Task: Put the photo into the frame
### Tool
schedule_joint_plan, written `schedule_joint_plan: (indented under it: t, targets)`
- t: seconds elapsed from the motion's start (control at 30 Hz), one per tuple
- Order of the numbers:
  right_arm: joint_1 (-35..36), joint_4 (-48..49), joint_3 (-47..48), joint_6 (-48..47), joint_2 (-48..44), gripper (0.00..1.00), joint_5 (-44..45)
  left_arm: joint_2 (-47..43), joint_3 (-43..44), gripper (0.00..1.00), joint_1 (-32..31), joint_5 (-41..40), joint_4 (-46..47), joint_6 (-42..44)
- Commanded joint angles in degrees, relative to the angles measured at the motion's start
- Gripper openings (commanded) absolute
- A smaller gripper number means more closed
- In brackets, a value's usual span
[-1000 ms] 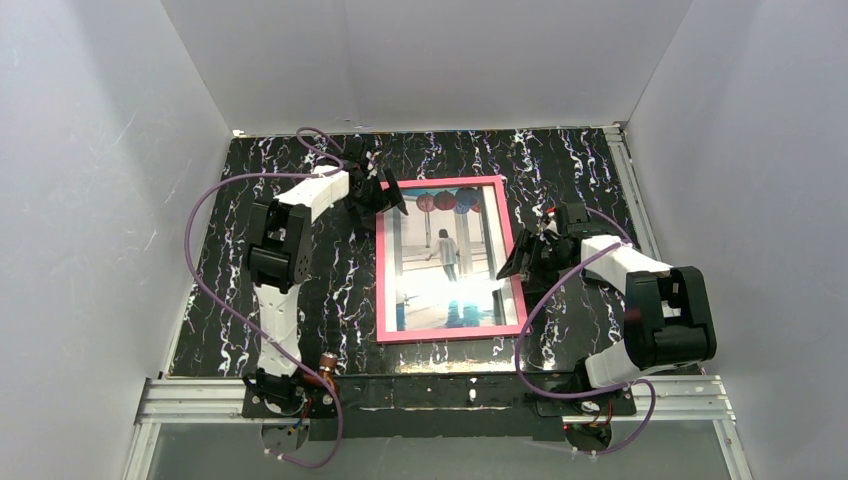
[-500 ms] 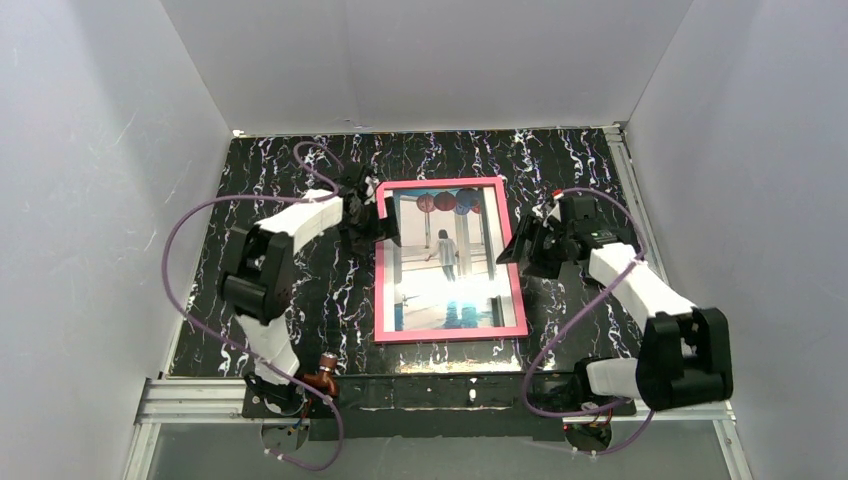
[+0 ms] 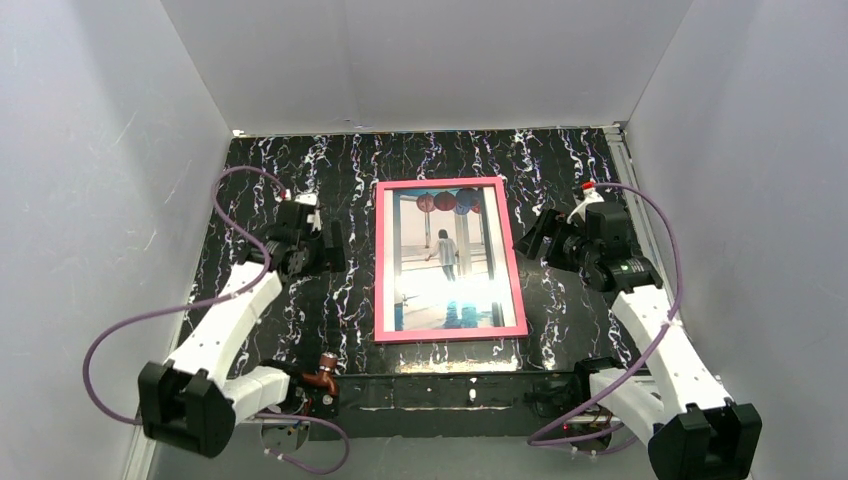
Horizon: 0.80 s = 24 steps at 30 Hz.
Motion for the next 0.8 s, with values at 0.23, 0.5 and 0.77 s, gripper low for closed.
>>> schedule_joint_plan:
  t: [0.23,0.5,0.77]
  targets:
    - [-0.73,14.57,-12.67,-10.39,-14.71,0.92,17.9,-22.65,-23.23,0.98,0.63,-20.46,8.96,10.18]
    - [-0.91,33.24,-26.64,-17.15,-21.2,0.98,29.41,-20.49,-36.9,0.98,0.59,-31.25,28.37,9.36]
    - [-2.5,56.87,-36.16,-22.82,-9.41,0.98,30.81,-1.77,-41.39,0.98,0.66,-31.09,53.76,14.61]
